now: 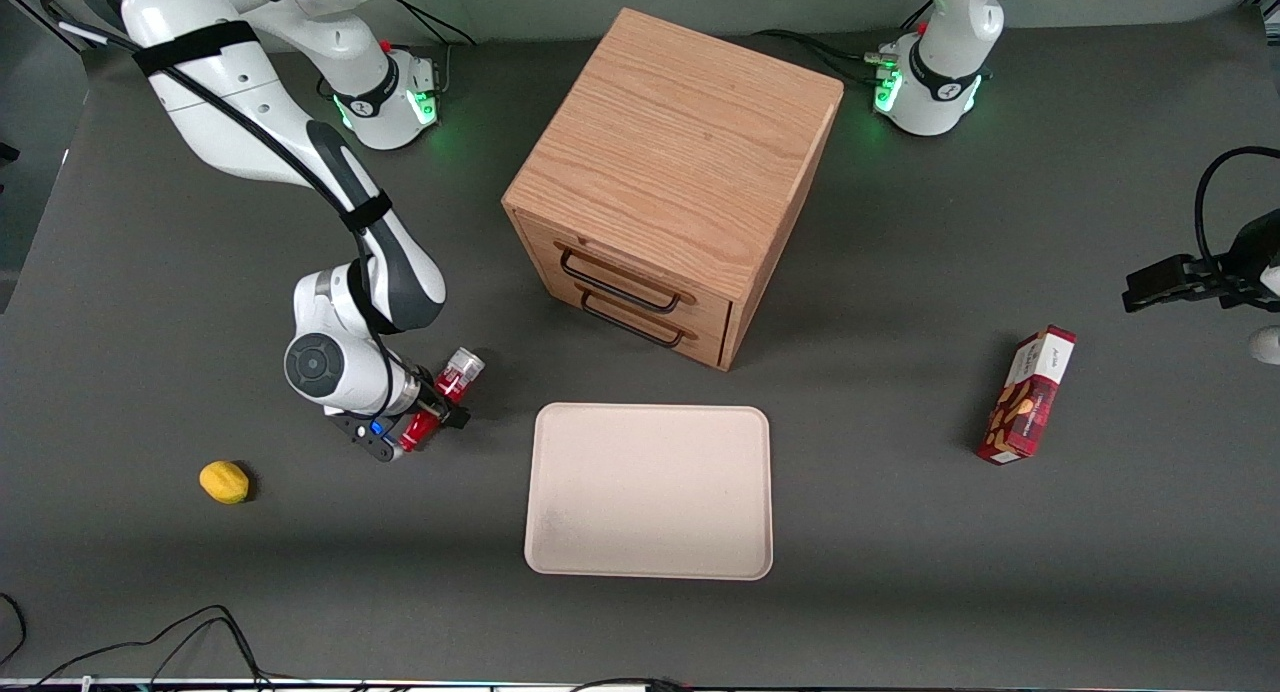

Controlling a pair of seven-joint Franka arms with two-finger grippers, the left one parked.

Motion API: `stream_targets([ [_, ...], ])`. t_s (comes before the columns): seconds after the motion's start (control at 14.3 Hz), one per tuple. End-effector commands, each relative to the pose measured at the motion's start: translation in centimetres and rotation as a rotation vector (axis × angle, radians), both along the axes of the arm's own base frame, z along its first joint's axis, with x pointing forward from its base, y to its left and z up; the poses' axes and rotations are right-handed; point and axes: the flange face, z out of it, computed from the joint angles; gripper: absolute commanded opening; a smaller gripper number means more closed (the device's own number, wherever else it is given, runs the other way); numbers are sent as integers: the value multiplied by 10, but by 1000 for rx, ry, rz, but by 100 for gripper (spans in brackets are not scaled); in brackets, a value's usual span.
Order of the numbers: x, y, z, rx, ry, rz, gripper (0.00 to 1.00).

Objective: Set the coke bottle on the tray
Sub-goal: 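Close the right gripper around the bottle's body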

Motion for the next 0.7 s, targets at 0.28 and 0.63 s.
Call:
stream_targets([
  [0.28, -4, 1, 0, 8, -35, -8, 0],
  [0.63, 17, 6, 82, 23, -56, 80, 0],
])
